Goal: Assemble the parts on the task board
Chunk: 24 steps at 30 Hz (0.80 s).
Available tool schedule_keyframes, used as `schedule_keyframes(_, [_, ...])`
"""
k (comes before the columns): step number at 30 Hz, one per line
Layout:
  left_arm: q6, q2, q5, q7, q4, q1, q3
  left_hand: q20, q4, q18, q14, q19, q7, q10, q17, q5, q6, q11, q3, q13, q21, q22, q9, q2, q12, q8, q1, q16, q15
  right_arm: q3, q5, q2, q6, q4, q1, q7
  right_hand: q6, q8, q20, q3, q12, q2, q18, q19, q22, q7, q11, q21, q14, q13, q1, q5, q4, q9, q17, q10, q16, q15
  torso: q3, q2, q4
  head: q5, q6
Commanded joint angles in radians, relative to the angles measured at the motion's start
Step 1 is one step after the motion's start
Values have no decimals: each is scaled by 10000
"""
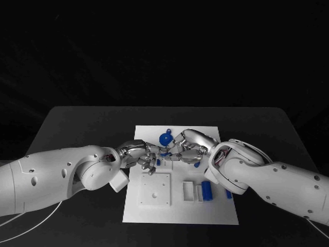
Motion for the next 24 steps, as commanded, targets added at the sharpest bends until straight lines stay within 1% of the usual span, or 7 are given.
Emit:
schedule_keyframes(1, [142,3,179,262,20,18,18,-2,-56,12,-40,-108,-99,10,20,-83,185,53,-35,17,79,215,-236,205,51,-71,361,71,-11,-10,-56,-59,-187,-69,-18,-87,-555,3,96,-697,-325,-351,63,-170,-189,187,96,-553,-228,-266,-27,241,84,-107,-200,-240,-321,63,0,-4,2,5,1])
schedule_keyframes(5, [-41,1,116,157,-12,22,18,-7,-66,29,12,-92,-81,64,49,-277,271,52,-115,31,166,212,-572,204,71,-138,570,104,-17,-10,-47,-150,-476,-128,-17,-94,-1312,20,277,-2174,-730,-336,172,-254,-390,381,254,-940,-539,-724,366,418,275,-104,-548,-632,-729,213,3,-3,1,15,7])
schedule_keyframes(10, [-242,4,-123,-3,-56,39,18,-13,-44,42,32,-109,-103,83,78,-259,199,20,-155,46,227,205,-695,189,85,95,656,112,-22,-10,26,-338,-740,-196,-17,-52,-2430,-44,353,-3128,-796,-280,219,-198,-519,475,327,-1213,-698,-1049,736,635,448,-159,-785,-838,-817,279,6,-2,-5,41,19])
schedule_keyframes(13, [-427,21,-366,-126,-122,77,18,-16,-14,46,63,-97,-104,85,78,-304,125,9,-157,60,249,202,-615,204,107,189,687,119,-25,-9,124,-527,-872,-259,-17,-7,-2400,-43,357,-3386,-698,-256,224,-134,-481,476,327,-1335,-724,-1196,868,808,571,-158,-883,-867,-736,279,11,-2,-7,62,17])
schedule_keyframes(19, [-706,85,-1103,-647,-292,215,16,-18,6,44,63,-94,-106,77,77,-329,106,4,-143,71,275,207,-573,214,125,202,703,124,-27,35,347,-891,-1090,-408,-12,51,-2076,-31,341,-3312,-633,-265,223,-98,-425,453,305,-1337,-693,-1184,877,964,561,-143,-873,-828,-677,263,16,-5,-21,81,14])
schedule_keyframes(21, [-876,110,-1578,-1025,-335,288,15,-22,0,47,78,-82,-111,89,76,-326,122,-8,-140,73,286,207,-568,205,133,202,710,130,-31,102,451,-998,-1163,-492,-8,88,-1947,-21,335,-3271,-610,-269,220,-90,-401,443,298,-1341,-674,-1181,884,993,551,-135,-863,-812,-647,256,18,-8,-23,81,10])
schedule_keyframes(24, [-1182,164,-2415,-1743,-399,425,13,-47,-11,56,150,-17,-125,165,65,-319,178,-37,-138,64,344,210,-589,180,139,165,749,143,-58,291,707,-1102,-1240,-648,-2,155,-1823,-18,327,-3241,-570,-262,222,-69,-377,431,288,-1337,-648,-1159,876,1069,542,-130,-843,-779,-606,247,27,-3,-6,81,-16])
